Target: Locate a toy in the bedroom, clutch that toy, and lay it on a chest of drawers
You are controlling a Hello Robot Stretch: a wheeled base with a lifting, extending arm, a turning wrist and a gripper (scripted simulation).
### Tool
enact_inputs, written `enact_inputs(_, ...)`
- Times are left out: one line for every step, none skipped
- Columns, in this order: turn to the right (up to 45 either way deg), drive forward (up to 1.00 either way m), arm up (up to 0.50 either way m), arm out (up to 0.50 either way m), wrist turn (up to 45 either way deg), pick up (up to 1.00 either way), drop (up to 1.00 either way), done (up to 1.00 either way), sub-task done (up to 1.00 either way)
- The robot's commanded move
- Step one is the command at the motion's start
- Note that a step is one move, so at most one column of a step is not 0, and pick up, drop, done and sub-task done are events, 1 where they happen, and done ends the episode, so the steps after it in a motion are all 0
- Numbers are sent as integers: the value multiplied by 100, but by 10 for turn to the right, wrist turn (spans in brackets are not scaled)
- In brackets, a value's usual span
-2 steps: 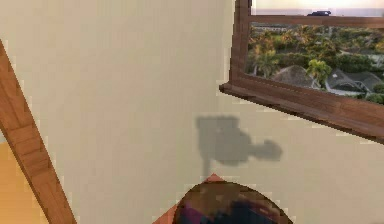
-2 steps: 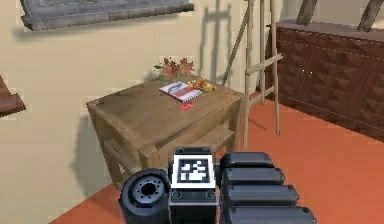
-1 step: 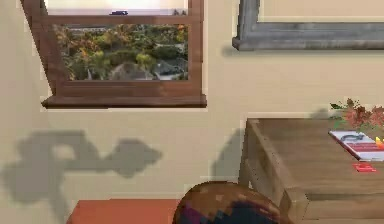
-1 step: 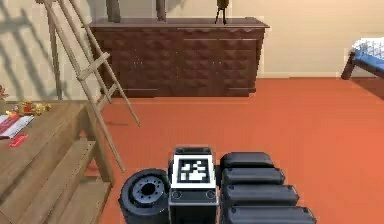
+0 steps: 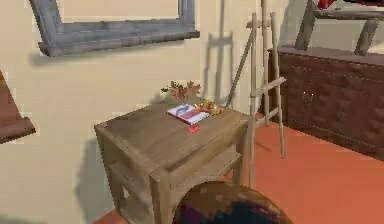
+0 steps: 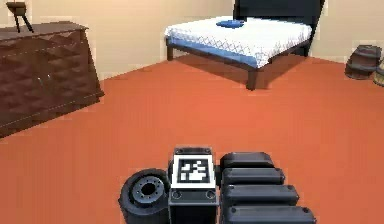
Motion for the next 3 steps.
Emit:
enact_inputs(420, 0, 0, 0, 0, 0, 0, 0, 0)
enact_inputs(0, 15, 0, 0, 0, 0, 0, 0, 0)
enact_inputs(30, 0, 0, 0, 0, 0, 0, 0, 0)
